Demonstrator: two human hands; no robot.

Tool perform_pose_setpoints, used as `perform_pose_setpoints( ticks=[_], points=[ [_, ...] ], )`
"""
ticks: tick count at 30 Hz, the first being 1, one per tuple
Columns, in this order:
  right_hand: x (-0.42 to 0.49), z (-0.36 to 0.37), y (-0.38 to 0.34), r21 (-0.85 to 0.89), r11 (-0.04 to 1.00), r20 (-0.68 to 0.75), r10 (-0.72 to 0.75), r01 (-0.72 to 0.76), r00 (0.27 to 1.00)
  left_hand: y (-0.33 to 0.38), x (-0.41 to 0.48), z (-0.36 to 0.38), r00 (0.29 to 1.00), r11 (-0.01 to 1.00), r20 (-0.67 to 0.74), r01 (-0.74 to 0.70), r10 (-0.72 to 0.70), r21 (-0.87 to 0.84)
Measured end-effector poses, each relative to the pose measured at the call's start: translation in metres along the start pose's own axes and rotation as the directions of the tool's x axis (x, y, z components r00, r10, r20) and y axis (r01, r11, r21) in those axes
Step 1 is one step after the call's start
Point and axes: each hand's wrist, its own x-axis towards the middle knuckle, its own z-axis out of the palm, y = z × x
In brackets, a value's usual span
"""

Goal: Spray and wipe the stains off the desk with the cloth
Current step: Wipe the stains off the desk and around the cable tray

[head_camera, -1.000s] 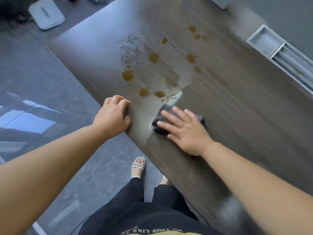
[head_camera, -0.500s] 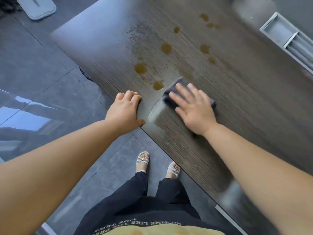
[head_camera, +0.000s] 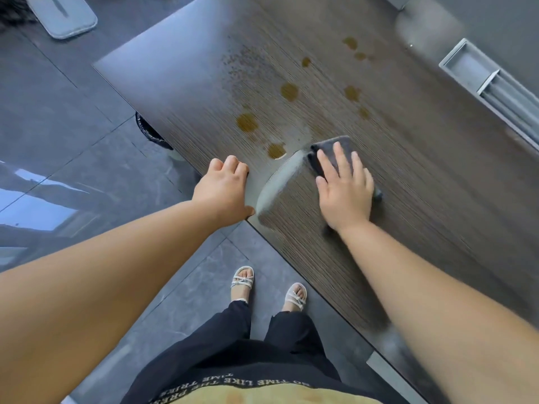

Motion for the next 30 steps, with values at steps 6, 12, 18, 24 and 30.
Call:
perform_pose_setpoints(
  ticks=[6,12,18,24,30],
  points=[
    [-0.056,0.006,-0.033,0.016,0.849,0.041,-0.529,0.528,0.848,-0.002,0.000,0.001,0.999,0.999,-0.008,-0.032,0.032,0.043],
    [0.007,-0.009,0.010,-0.040,0.996,0.061,-0.081,0.083,0.995,-0.007,0.001,-0.003,0.999,0.999,0.018,-0.030,0.031,-0.045],
    [-0.022,0.003,-0.065,0.015,0.964,0.063,-0.264,0.264,0.962,-0.010,0.004,-0.011,0.998,0.996,0.050,-0.027,0.031,-0.080],
    [0.027,-0.008,-0.007,-0.011,0.989,0.120,-0.142,0.145,0.983,-0.022,0.015,-0.028,0.999,0.967,0.034,0.044,-0.037,-0.250],
    [-0.010,0.003,-0.072,0.023,0.974,0.075,-0.225,0.224,0.971,-0.036,0.031,-0.037,0.991,0.984,-0.053,0.113,-0.121,-0.138]
  ],
)
